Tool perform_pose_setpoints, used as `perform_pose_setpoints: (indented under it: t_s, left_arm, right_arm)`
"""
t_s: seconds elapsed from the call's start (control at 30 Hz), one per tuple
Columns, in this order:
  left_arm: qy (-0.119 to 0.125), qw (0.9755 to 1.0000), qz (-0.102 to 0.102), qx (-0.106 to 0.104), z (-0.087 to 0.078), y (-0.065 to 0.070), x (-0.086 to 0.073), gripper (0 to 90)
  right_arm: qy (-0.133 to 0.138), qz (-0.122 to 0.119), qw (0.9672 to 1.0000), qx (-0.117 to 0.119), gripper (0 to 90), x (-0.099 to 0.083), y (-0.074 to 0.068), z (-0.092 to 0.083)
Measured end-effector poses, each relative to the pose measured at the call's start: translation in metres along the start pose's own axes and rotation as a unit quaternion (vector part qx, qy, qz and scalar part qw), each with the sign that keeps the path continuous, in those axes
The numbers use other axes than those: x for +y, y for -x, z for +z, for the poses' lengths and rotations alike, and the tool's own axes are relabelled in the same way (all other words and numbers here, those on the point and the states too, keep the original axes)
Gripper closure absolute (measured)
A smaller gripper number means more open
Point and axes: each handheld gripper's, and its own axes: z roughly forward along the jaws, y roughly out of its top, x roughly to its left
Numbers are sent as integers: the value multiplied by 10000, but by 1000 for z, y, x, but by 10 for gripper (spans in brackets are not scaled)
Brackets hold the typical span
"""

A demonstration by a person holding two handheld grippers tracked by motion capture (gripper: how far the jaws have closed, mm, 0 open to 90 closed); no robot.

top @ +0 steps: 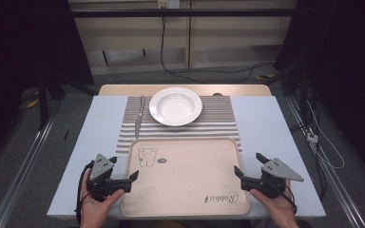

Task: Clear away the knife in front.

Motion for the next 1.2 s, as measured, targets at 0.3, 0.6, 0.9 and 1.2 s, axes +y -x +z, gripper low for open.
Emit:
perform_pose_setpoints:
  t_s: [0.3, 0.6, 0.9, 1.2]
  left_arm:
    - [-50, 9999, -121, 112, 1, -11, 2, 85]
    - [40, 9996, 112, 252, 1, -8, 15, 93]
    - [-33, 9995, 215, 245, 11, -13, 27, 90]
    - [-283, 9992, 32, 279, 30, -29, 40, 99]
  right_arm:
    - [-101, 30, 9999, 87, 93, 0, 1, 2]
    - [-159, 31, 9997, 164, 76, 0, 3, 6]
    - [-188, -41, 9997, 177, 75, 0, 0, 8]
    - [-223, -150, 9990, 349, 69, 1, -5, 9]
